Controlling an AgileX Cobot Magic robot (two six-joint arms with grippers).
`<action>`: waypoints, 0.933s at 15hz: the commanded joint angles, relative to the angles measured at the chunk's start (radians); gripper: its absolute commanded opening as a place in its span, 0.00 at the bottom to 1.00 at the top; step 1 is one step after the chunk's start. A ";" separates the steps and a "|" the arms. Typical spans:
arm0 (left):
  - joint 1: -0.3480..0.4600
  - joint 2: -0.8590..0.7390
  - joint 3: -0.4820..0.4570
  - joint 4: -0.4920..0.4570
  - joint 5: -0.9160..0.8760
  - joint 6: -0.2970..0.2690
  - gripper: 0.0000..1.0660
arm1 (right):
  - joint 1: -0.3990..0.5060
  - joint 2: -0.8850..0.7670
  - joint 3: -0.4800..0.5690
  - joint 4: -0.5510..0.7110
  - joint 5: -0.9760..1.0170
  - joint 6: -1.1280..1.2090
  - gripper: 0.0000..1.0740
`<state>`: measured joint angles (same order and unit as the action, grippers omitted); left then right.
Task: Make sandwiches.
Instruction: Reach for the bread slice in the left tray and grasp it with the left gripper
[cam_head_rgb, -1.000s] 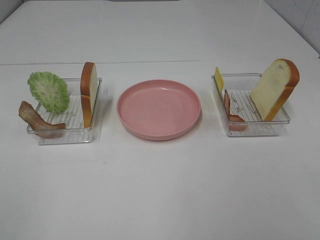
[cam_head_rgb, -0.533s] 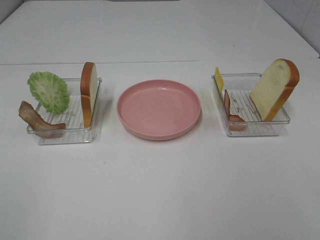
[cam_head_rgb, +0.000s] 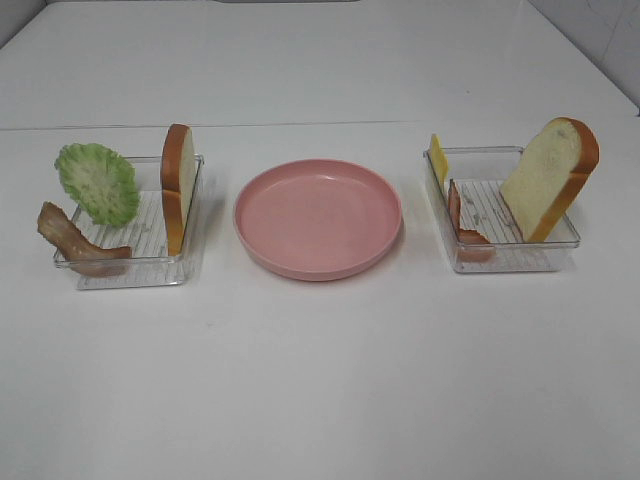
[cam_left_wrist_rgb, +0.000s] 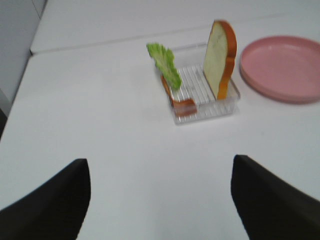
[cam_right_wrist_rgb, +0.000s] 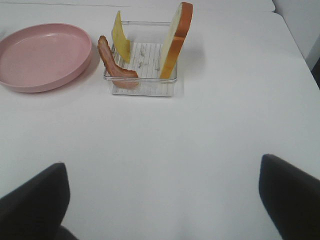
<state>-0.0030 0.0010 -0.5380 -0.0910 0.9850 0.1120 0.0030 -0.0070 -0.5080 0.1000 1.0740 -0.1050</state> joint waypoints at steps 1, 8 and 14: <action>0.004 0.058 -0.049 -0.022 -0.124 -0.012 0.70 | -0.004 -0.011 0.002 -0.002 -0.011 -0.007 0.90; 0.004 0.748 -0.365 -0.124 -0.212 -0.011 0.70 | -0.004 -0.011 0.002 -0.002 -0.011 -0.007 0.90; 0.002 1.264 -0.713 -0.245 -0.063 -0.011 0.70 | -0.004 -0.011 0.002 -0.002 -0.011 -0.007 0.90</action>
<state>-0.0030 1.2200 -1.2060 -0.3040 0.8860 0.1080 0.0030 -0.0070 -0.5080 0.1000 1.0740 -0.1050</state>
